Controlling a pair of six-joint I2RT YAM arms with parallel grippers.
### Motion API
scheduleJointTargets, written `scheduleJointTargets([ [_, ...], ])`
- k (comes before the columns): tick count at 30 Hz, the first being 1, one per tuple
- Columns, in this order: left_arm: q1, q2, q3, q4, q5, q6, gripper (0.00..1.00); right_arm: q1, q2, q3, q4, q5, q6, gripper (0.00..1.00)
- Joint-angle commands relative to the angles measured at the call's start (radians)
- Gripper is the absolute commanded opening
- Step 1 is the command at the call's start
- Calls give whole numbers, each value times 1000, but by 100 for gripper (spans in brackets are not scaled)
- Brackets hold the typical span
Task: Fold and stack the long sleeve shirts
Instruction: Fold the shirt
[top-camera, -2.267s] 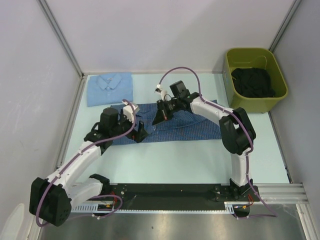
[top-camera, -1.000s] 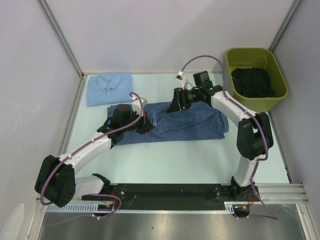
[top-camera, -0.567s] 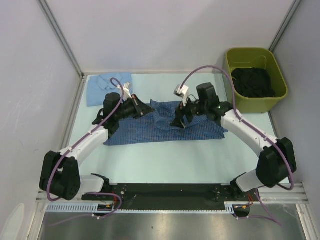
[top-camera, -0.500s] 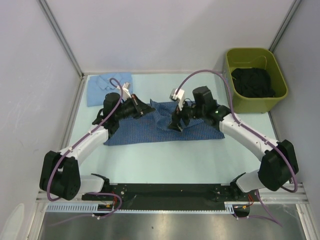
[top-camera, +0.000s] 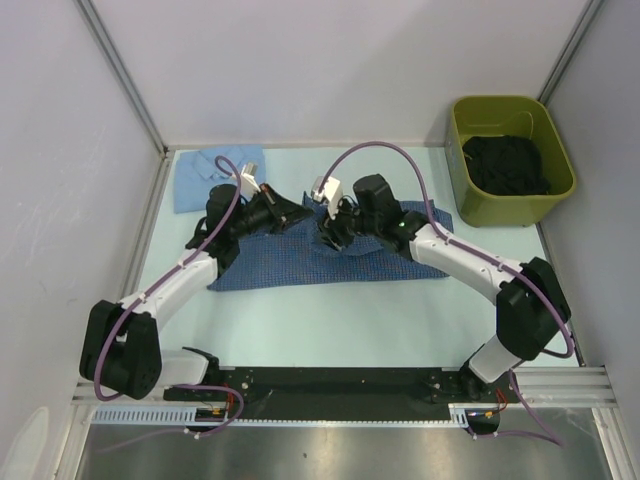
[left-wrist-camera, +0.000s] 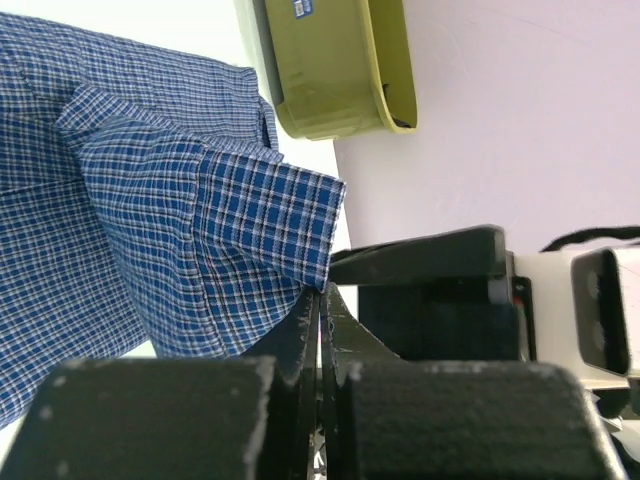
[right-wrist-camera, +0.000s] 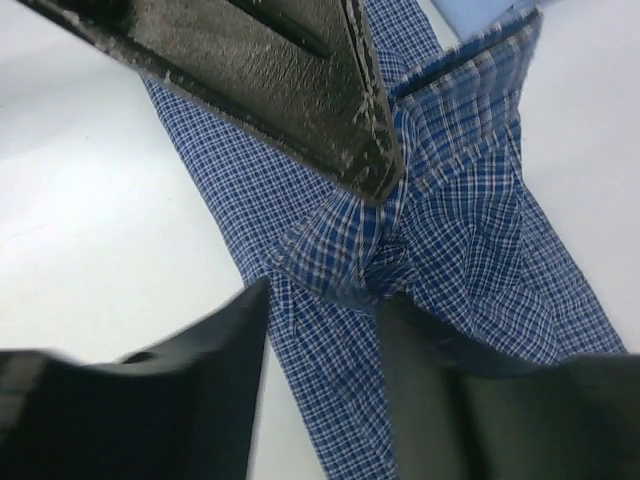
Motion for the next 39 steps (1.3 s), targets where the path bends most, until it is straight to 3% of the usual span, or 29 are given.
scheduleJointTargets([
  [1, -8, -27, -13, 53, -8, -20, 0, -2, 19, 65, 77, -46, 20, 42],
  [2, -8, -33, -27, 53, -10, -23, 0, -9, 20, 70, 80, -64, 26, 37],
  [5, -11, -38, -47, 73, -18, -18, 0, -22, 20, 71, 98, -109, 40, 0],
  [8, -5, -43, -44, 71, -1, 50, 1, -38, 8, 74, 80, -143, 23, 0],
  [12, 46, -93, -16, -4, 56, 237, 50, -101, -15, 136, -67, -208, -123, 0],
  [15, 75, -135, 25, -116, 64, 426, 66, -147, -35, 209, -217, -248, -271, 0],
  [22, 130, -245, 80, -303, 6, 718, 83, -373, 45, 468, -489, -319, -725, 0],
  [24, 139, -256, 97, -370, -22, 765, 95, -410, 132, 612, -553, -340, -817, 0],
  [28, 164, -251, 146, -485, -25, 828, 100, -485, 311, 887, -687, -365, -1076, 0],
  [34, 244, -290, 152, -606, -33, 926, 100, -516, 506, 1165, -765, -345, -1247, 0],
  [39, 325, -310, 153, -679, -38, 986, 99, -482, 487, 1104, -839, -367, -1356, 0],
])
